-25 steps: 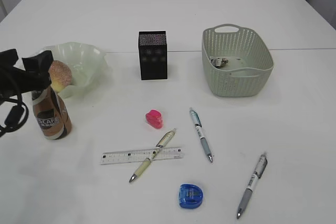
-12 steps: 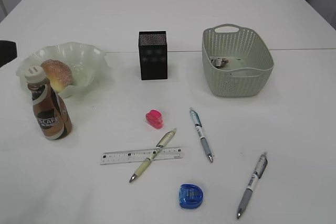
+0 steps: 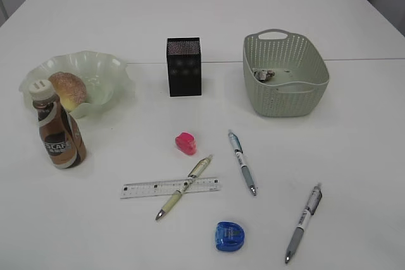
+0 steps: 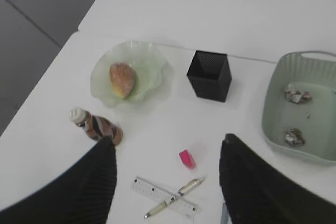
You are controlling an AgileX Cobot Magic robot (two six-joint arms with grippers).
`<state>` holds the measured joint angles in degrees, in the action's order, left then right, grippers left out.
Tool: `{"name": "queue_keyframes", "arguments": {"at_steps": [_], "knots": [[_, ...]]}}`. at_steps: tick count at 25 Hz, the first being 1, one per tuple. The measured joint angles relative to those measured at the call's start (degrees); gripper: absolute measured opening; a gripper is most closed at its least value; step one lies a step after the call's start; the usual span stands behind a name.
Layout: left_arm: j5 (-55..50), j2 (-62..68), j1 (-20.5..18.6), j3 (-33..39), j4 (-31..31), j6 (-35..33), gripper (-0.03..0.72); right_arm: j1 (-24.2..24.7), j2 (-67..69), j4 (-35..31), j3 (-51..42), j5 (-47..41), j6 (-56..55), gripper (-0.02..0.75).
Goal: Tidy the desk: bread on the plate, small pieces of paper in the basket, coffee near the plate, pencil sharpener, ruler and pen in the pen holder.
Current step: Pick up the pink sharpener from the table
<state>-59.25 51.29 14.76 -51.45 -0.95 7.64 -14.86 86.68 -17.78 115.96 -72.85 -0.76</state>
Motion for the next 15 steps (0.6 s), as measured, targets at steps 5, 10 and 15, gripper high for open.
{"name": "queue_keyframes", "arguments": {"at_steps": [5, 10, 15], "knots": [[-10.75, 0.00, 0.00, -4.20, 5.12, 2.45, 0.491, -7.70, 9.55, 1.31, -1.42, 0.00, 1.32, 0.458], [-12.07, 0.00, 0.00, -4.46, 7.35, 2.67, 0.490, -11.86, 20.82, 3.80, -1.65, 0.36, 1.46, 0.458], [-12.07, 0.00, 0.00, -4.46, 7.47, 2.67, 0.489, -12.34, 32.09, 4.25, -1.75, 1.12, 1.72, 0.458]]}}
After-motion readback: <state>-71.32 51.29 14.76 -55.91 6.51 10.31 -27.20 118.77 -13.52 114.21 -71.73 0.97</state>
